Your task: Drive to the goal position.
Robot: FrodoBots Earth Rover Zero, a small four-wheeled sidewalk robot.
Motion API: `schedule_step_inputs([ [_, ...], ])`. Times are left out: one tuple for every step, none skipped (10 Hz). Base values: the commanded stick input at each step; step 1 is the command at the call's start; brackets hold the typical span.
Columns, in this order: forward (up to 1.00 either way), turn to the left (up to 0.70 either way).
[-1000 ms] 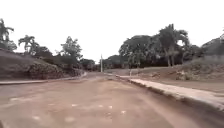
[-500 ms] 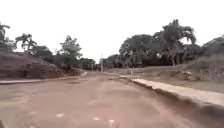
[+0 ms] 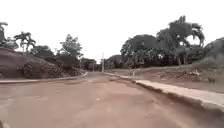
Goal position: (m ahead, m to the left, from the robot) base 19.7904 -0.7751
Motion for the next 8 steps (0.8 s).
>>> schedule_step_inputs([
  [1.00,0.00],
  [1.00,0.00],
  [1.00,0.00],
  [1.00,0.00],
  [1.00,0.00],
  [1.00,0.00],
  [1.00,0.00],
  [1.00,0.00],
])
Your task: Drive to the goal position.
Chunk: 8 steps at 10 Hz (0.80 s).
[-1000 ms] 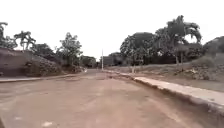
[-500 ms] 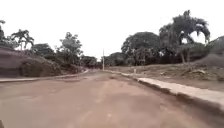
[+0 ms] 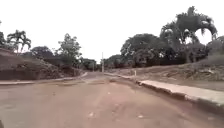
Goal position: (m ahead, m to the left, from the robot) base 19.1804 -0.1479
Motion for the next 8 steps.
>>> schedule_step_inputs([
  [1.00,0.00],
  [1.00,0.00],
  [1.00,0.00],
  [1.00,0.00],
  [1.00,0.00],
  [1.00,0.00],
  [1.00,0.00],
  [1.00,0.00],
])
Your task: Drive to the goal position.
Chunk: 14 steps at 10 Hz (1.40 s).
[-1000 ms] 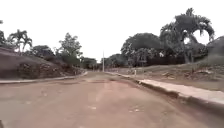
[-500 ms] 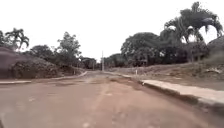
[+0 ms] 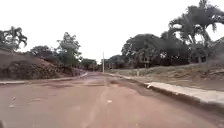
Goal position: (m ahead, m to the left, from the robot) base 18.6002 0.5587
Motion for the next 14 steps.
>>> schedule_step_inputs([
  [1.00,0.00],
  [1.00,0.00],
  [1.00,0.00],
  [1.00,0.00],
  [1.00,0.00],
  [1.00,0.00],
  [1.00,0.00],
  [1.00,0.00],
  [1.00,0.00],
  [1.00,0.00],
  [1.00,0.00],
  [1.00,0.00],
  [1.00,0.00],
  [1.00,0.00],
])
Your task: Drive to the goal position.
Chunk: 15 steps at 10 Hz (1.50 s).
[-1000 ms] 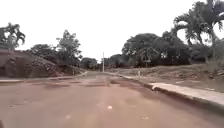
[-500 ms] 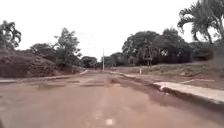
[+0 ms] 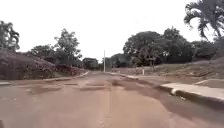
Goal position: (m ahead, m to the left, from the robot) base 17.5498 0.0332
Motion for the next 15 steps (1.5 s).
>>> schedule_step_inputs([
  [1.00,0.00],
  [1.00,0.00],
  [1.00,0.00],
  [1.00,0.00],
  [1.00,0.00],
  [1.00,0.00],
  [1.00,0.00],
  [1.00,0.00],
  [1.00,0.00],
  [1.00,0.00],
  [1.00,0.00],
  [1.00,0.00],
  [1.00,0.00],
  [1.00,0.00],
  [1.00,0.00],
])
